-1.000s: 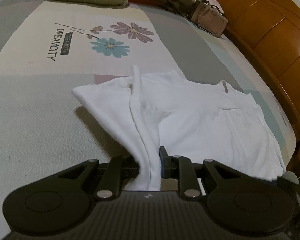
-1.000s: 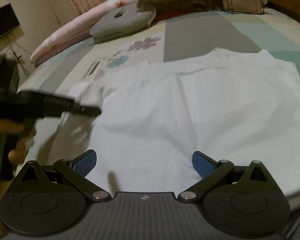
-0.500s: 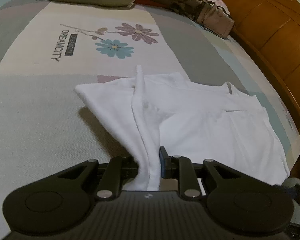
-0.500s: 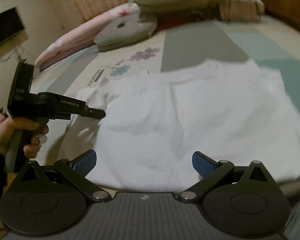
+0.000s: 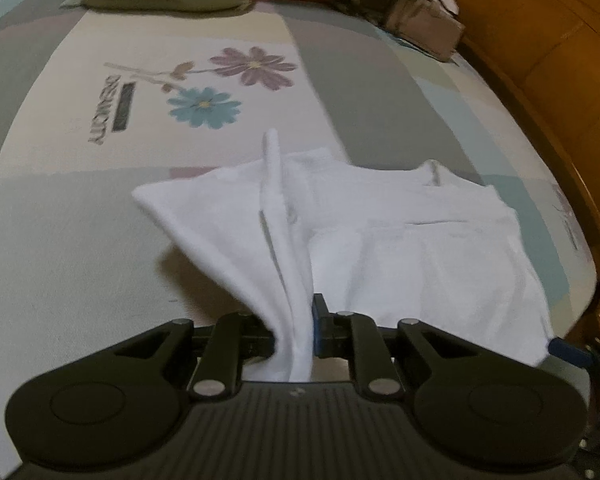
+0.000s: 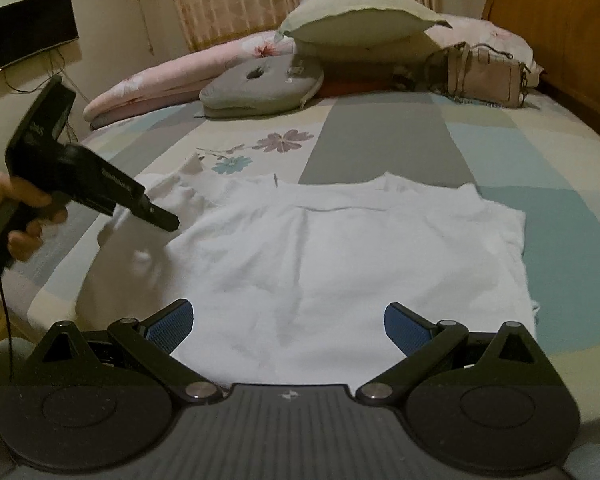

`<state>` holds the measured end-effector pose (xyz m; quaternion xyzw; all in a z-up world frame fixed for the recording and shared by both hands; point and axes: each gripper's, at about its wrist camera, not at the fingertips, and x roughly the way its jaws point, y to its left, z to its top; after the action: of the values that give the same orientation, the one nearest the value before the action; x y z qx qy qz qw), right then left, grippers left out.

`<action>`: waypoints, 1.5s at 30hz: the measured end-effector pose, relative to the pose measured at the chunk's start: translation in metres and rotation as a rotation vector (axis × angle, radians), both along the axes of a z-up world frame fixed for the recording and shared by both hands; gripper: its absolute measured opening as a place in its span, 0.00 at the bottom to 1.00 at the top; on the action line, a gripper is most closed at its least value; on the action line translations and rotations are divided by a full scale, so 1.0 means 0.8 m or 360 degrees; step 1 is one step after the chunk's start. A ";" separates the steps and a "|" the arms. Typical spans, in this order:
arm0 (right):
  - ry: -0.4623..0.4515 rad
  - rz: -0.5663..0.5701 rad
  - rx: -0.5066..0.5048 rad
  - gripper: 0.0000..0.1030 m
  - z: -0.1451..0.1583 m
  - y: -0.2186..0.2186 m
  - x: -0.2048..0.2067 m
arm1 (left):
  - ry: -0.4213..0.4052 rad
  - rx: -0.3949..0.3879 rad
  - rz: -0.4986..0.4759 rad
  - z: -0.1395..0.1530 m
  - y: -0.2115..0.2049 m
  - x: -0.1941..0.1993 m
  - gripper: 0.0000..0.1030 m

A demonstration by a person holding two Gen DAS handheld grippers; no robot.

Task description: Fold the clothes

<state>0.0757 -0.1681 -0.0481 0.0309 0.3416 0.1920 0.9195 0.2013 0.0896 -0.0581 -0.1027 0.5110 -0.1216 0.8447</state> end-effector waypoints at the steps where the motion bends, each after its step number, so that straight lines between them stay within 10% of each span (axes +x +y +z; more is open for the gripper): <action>1: -0.0014 0.0005 0.0003 1.00 0.001 -0.002 -0.001 | 0.0003 0.0012 -0.0020 0.008 -0.006 0.000 0.13; 24: -0.0186 -0.0085 0.0228 1.00 0.017 -0.093 -0.029 | 0.0068 0.0170 -0.0293 0.087 -0.185 0.026 0.13; 45: -0.0231 -0.0275 0.0313 1.00 0.015 -0.165 -0.049 | 0.0191 -0.0020 -0.0258 0.044 -0.308 0.077 0.13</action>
<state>0.0362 -0.2999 -0.0363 0.1363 0.2499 0.1465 0.9474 0.2630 -0.1571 -0.0232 -0.0733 0.5667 -0.1863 0.7993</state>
